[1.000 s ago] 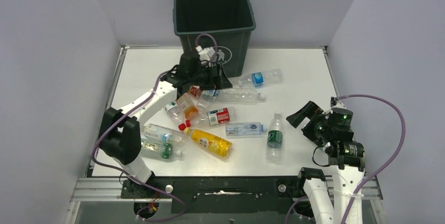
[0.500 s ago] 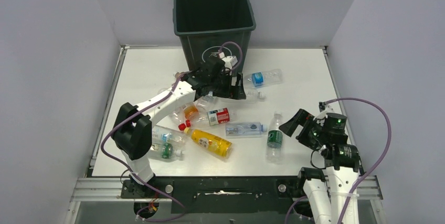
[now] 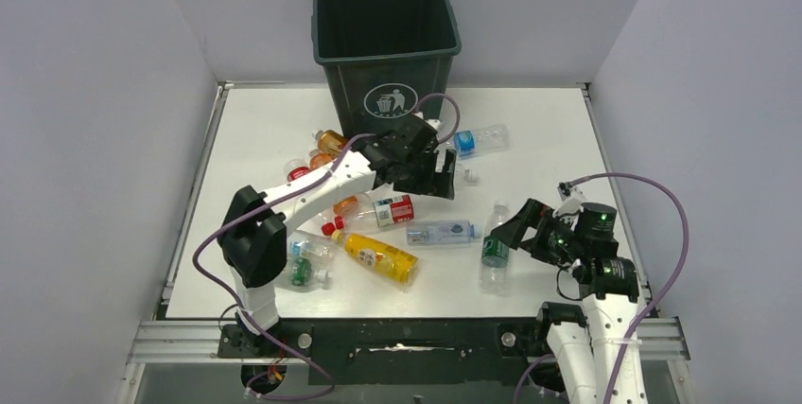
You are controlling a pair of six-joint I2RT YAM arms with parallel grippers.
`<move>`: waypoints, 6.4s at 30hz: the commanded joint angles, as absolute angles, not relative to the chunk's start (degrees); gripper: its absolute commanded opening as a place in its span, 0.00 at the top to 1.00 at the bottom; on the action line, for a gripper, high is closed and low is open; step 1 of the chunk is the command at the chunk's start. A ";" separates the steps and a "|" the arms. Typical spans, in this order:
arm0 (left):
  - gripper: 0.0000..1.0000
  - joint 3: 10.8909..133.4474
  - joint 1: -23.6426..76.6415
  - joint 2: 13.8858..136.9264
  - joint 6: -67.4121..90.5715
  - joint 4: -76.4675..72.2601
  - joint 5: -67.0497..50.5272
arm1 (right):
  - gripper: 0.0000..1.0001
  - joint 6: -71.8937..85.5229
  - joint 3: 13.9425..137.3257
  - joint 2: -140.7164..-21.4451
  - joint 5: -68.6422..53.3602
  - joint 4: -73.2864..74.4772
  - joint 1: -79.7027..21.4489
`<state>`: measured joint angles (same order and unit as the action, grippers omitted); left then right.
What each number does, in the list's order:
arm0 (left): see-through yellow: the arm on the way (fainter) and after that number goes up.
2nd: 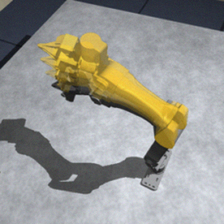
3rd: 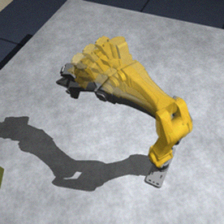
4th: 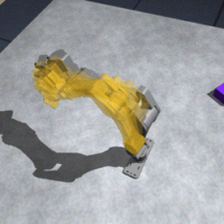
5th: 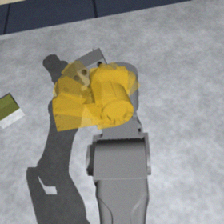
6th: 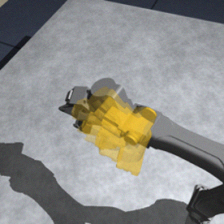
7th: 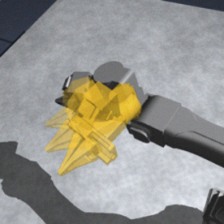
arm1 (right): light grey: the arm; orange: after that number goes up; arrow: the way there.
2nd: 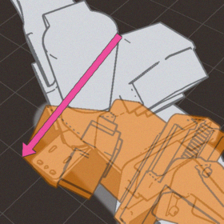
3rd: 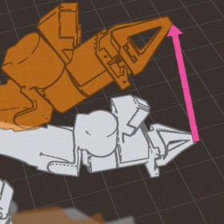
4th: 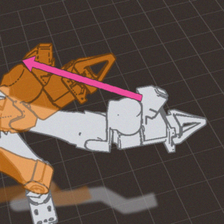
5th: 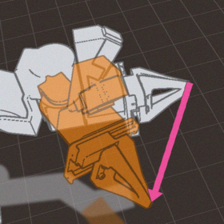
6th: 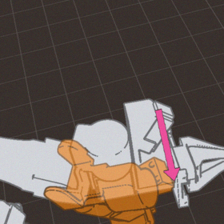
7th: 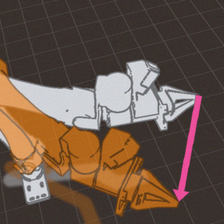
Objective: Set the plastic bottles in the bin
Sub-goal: Pick up the plastic bottle at the center of the board, then place the plastic bottle in the trash bin.
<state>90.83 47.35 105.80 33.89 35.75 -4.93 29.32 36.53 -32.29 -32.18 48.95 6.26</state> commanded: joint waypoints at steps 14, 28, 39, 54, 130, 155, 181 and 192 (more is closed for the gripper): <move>0.14 83.92 51.92 94.06 37.46 30.58 -2.18 | 0.02 30.31 34.51 -34.05 -30.85 42.29 5.29; 0.15 81.27 45.04 95.24 30.04 26.65 -8.45 | 0.02 34.40 36.37 -44.01 -24.84 36.29 4.86; 0.14 77.99 46.13 94.74 30.41 23.38 -14.40 | 0.02 38.65 37.77 -54.11 -13.05 32.52 -4.34; 0.15 70.04 48.60 84.33 30.72 27.04 -15.81 | 0.03 41.18 43.58 -68.27 6.10 37.05 -16.42; 0.15 66.44 59.46 90.27 44.70 0.19 -10.11 | 0.49 49.27 52.48 -55.80 -10.87 30.01 -16.60; 0.15 67.88 61.30 91.15 43.33 -0.98 -2.04 | 0.48 53.33 50.71 -54.81 -11.17 27.64 -21.59; 0.54 69.87 59.38 89.79 40.37 3.08 -1.77 | 0.02 51.29 56.04 -52.82 -5.67 35.40 -22.25; 0.54 74.09 52.15 87.34 36.39 9.39 -4.45 | 0.00 47.90 62.69 -51.23 4.69 47.17 -20.29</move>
